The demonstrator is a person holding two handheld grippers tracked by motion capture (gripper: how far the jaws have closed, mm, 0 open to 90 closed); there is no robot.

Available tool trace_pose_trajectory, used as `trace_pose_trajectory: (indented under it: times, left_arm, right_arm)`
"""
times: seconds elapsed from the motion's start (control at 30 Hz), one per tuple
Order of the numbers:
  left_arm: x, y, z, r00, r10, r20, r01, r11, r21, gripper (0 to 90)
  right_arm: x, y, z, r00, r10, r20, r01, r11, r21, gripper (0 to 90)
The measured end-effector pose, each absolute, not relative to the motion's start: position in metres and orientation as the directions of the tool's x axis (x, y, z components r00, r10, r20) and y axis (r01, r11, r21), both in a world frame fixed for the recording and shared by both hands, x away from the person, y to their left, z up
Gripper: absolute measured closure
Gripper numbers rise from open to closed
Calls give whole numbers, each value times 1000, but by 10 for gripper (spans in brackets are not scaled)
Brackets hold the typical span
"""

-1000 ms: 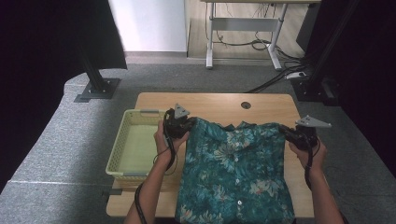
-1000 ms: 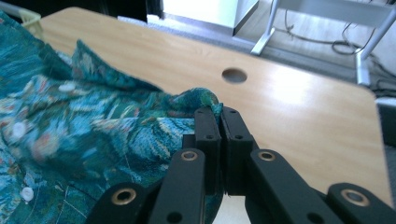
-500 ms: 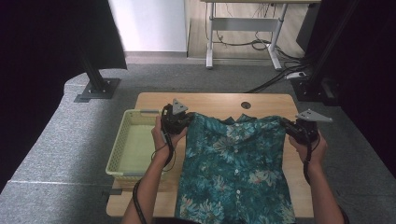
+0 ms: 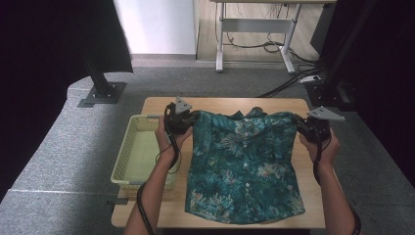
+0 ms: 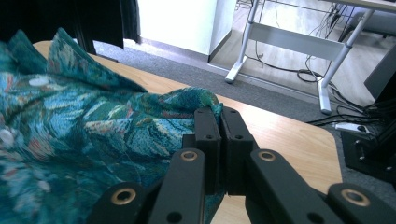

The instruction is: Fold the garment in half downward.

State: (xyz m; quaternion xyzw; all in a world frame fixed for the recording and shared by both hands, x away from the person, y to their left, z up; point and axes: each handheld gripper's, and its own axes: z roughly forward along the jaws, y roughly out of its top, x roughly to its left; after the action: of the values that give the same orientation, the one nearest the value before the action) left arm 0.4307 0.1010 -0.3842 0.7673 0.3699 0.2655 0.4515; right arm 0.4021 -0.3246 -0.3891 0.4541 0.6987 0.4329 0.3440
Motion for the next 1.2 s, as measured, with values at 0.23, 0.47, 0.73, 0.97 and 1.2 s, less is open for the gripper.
trace_pose_trajectory:
  times: [0.23, 0.47, 0.73, 0.97, 1.2]
  left_arm:
    - [426, 100, -398, 594, 802, 58, 332, -310, 891, 878]
    - [421, 100, -406, 607, 792, 57, 322, -311, 894, 878]
    - [414, 99, -415, 610, 790, 60, 320, -315, 894, 876]
    - [402, 95, -420, 618, 782, 76, 301, -325, 897, 876]
    - [384, 95, -427, 627, 773, 96, 291, -347, 892, 875]
  right_arm:
    - [395, -329, -395, -354, 932, -73, 336, 199, 921, 863]
    - [389, -334, -405, -353, 934, -60, 350, 191, 917, 862]
    - [377, -335, -414, -376, 925, -64, 352, 206, 913, 862]
    - [366, -341, -422, -379, 924, -58, 358, 204, 911, 861]
    - [349, -342, -432, -388, 919, -65, 371, 221, 902, 860]
